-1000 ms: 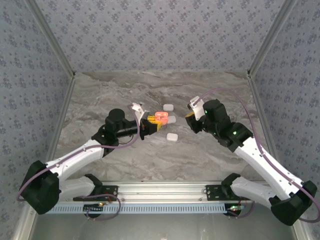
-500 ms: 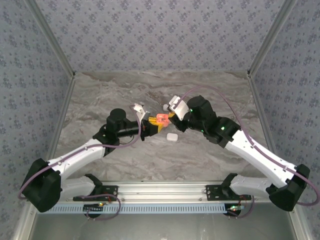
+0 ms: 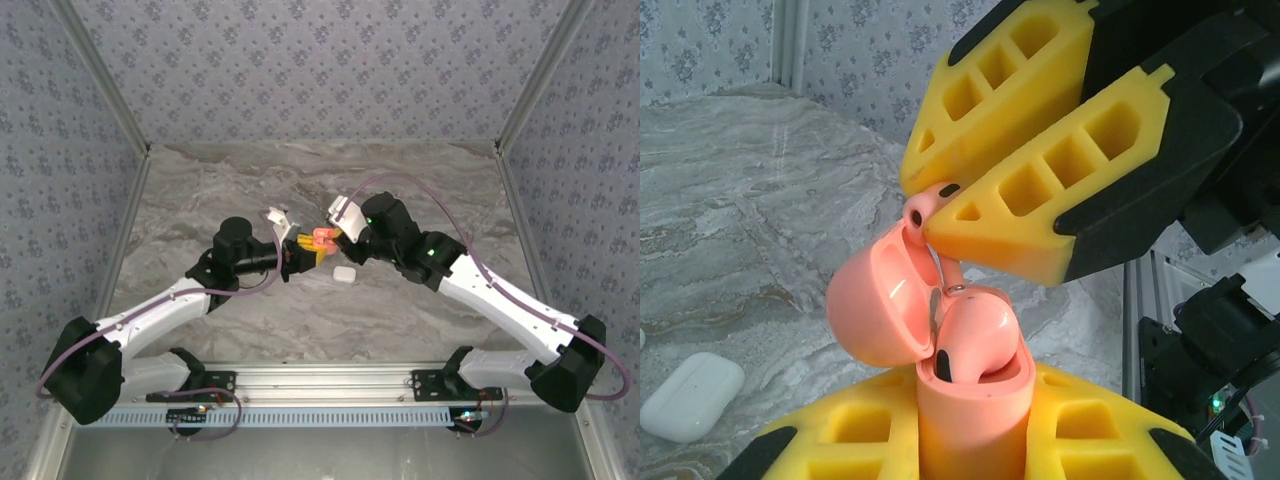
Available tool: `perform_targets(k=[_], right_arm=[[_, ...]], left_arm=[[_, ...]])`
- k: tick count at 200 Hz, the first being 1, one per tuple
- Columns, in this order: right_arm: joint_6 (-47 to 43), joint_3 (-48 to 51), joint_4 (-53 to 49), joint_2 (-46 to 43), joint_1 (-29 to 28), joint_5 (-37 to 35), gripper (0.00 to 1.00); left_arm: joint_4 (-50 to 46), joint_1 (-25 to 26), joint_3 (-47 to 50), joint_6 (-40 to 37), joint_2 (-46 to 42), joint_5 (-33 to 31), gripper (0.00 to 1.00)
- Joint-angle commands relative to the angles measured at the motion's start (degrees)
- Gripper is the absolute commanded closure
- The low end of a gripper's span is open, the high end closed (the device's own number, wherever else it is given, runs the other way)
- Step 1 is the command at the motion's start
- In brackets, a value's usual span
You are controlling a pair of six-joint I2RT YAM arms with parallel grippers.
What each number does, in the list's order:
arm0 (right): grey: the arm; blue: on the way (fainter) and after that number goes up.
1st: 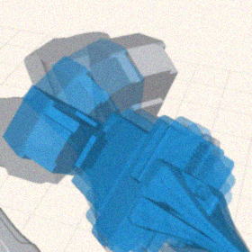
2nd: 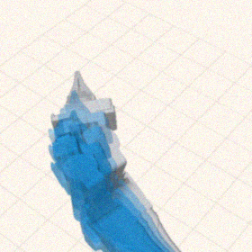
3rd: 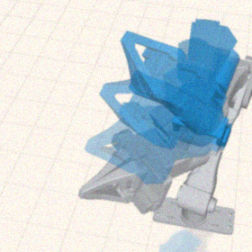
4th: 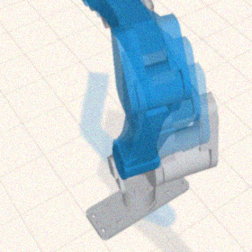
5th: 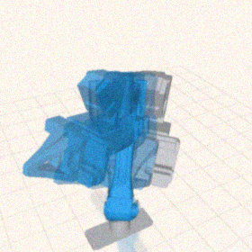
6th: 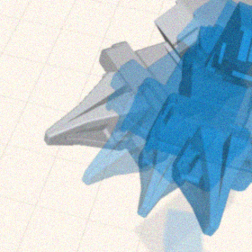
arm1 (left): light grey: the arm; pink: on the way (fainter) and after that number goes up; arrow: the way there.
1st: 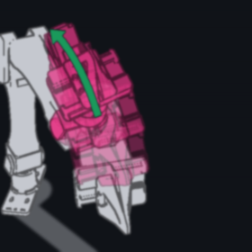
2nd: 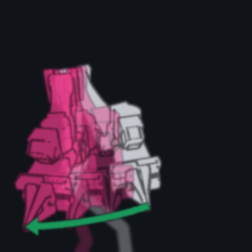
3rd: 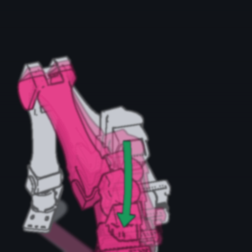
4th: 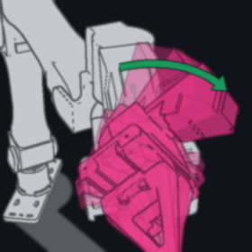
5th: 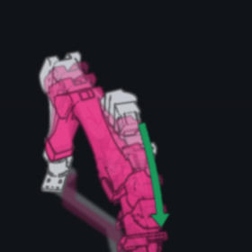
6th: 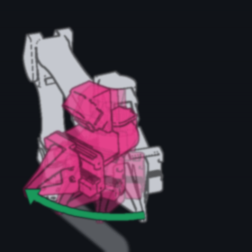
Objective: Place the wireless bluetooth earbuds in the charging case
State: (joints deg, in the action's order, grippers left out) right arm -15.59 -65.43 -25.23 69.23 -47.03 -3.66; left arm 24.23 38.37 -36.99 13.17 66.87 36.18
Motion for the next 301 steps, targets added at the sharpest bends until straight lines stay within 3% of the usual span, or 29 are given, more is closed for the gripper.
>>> perform_targets(k=[1, 86, 162, 202, 231, 256, 265, 301], right_arm=[[-1.44, -1.87, -1.38, 0.53, -0.69, -1.07, 0.79], [-3.04, -0.93, -3.90, -1.28, -1.29, 3.16, 0.79], [-0.13, -5.42, -6.22, 0.84, 0.53, 11.98, 0.68], [4.96, -9.30, -6.78, -0.02, 4.38, 15.38, 0.52], [10.93, -9.38, -5.40, -2.35, 10.22, 22.46, 0.38], [18.22, -5.55, -2.15, -3.40, 16.31, 33.43, 0.15], [20.48, -4.03, -0.74, -3.26, 17.23, 36.89, 0.01], [24.12, -3.39, 0.41, 0.85, 16.74, 46.02, 0.00]], left_arm=[[2.84, 0.48, -1.85, 0.15, -0.30, 1.27, 1.00], [2.84, 0.44, -1.94, 0.04, -0.18, 0.19, 1.00], [3.66, 0.47, -1.85, 0.28, -0.23, 0.58, 1.00], [4.01, 0.65, -1.65, 0.43, -0.48, 0.57, 1.00], [4.70, 0.72, -1.60, 0.78, -0.61, 0.47, 1.00], [6.54, 0.70, -1.25, 1.75, -0.69, 0.52, 1.00], [6.64, 0.68, -1.47, 1.94, -0.69, 0.63, 1.00], [6.63, 1.06, -1.99, 2.04, -0.55, 0.88, 1.00]])
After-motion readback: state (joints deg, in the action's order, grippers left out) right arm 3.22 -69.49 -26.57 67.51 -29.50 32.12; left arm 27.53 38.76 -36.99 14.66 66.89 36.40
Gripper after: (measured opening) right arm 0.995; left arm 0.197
